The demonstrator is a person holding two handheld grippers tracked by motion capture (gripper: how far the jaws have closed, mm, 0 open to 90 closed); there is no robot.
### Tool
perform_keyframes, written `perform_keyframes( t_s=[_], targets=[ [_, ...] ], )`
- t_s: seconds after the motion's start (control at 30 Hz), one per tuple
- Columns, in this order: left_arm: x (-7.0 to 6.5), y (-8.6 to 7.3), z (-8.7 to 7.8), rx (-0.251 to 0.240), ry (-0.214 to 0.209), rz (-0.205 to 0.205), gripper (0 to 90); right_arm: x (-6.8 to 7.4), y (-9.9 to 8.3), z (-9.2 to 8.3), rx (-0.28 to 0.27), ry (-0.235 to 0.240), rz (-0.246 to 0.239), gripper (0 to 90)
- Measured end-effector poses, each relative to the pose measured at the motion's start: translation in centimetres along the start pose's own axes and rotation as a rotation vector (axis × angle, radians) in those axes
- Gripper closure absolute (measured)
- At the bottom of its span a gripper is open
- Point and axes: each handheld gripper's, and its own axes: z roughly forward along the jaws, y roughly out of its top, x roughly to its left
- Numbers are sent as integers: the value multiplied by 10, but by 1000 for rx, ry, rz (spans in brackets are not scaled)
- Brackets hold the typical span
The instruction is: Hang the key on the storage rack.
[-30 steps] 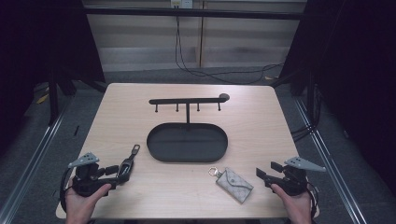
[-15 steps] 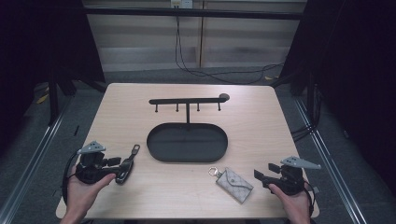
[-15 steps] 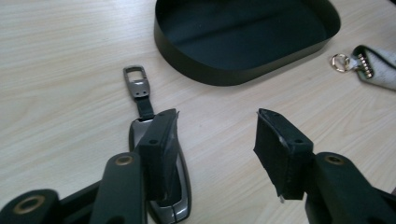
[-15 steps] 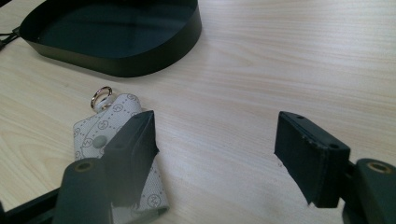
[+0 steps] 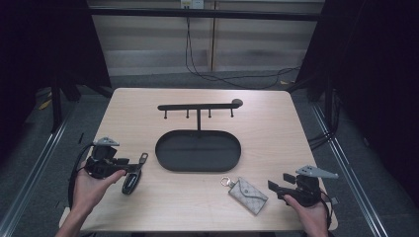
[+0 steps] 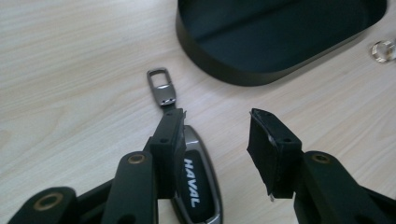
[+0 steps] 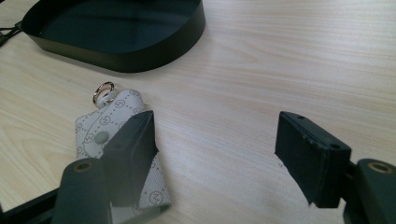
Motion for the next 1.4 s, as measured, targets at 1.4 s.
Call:
perform_keyframes(
  t_s=[1.4],
  targets=[
    [31, 59, 86, 385, 130, -69, 465, -2, -1, 7, 54, 31, 13, 290]
  ],
)
